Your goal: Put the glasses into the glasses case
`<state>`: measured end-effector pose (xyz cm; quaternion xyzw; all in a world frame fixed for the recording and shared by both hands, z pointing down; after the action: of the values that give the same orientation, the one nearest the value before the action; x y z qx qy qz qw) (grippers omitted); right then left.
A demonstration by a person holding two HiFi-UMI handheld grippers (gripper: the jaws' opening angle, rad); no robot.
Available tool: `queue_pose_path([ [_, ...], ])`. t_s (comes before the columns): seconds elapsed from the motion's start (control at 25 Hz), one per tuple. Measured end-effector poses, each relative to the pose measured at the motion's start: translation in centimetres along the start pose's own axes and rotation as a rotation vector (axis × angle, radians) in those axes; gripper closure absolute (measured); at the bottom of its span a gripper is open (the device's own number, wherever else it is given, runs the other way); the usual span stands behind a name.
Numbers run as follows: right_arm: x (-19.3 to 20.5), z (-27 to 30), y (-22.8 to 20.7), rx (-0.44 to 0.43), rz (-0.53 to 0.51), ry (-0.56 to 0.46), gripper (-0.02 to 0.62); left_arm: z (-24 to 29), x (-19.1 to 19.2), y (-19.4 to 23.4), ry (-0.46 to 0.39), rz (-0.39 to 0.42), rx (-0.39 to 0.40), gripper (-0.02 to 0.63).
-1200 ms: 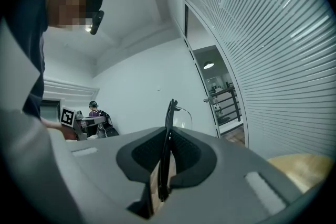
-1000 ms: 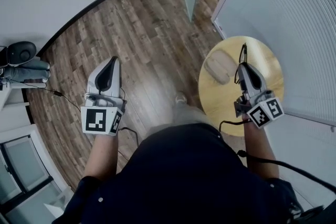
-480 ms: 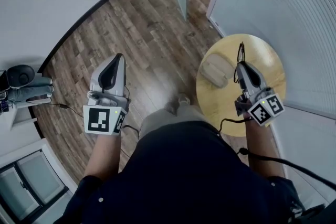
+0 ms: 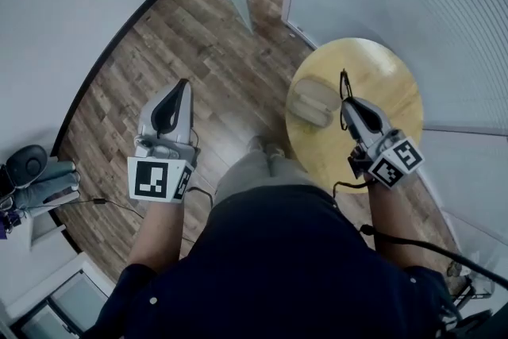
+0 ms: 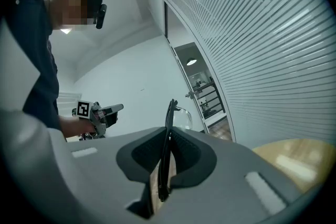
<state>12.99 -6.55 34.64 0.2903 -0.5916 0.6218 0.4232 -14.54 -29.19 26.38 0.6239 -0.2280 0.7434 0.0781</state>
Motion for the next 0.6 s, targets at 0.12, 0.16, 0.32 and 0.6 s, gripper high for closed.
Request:
queue_pose_path([
  [0.12, 0.2, -0.2, 0.3, 0.036, -0.006, -0.002, 0.561, 2.2, 0.4, 0.2, -0.014, -0.011, 0.075, 0.603],
  [0.16, 0.4, -0.3, 0.6, 0.053, -0.009, -0.001, 0.561, 2.8, 0.5, 0.1, -0.018, -0.018, 0.106, 0.603],
  [0.32, 0.7, -1.8, 2.6, 0.134, -0.035, -0.014, 0.561, 4.0, 0.7, -0.8, -0.051, -0.032, 0.222, 0.603],
  [0.6, 0.7, -2.8, 3.0, 0.218, -0.059, -0.043, 0.561, 6.2, 0.6, -2.1, -0.084, -0.054, 0.331, 0.603],
])
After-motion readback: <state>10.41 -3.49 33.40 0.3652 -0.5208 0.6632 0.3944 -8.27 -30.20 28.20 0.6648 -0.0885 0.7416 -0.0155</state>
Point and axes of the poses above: the fingertips, and each gripper's own axes: z forward along the fingers, y to its left, x out of its underside, the point moved 6 cm from there along -z, backward along the fingers, and after that the axes turned 6 degrees about z, right-handed, at the moved point
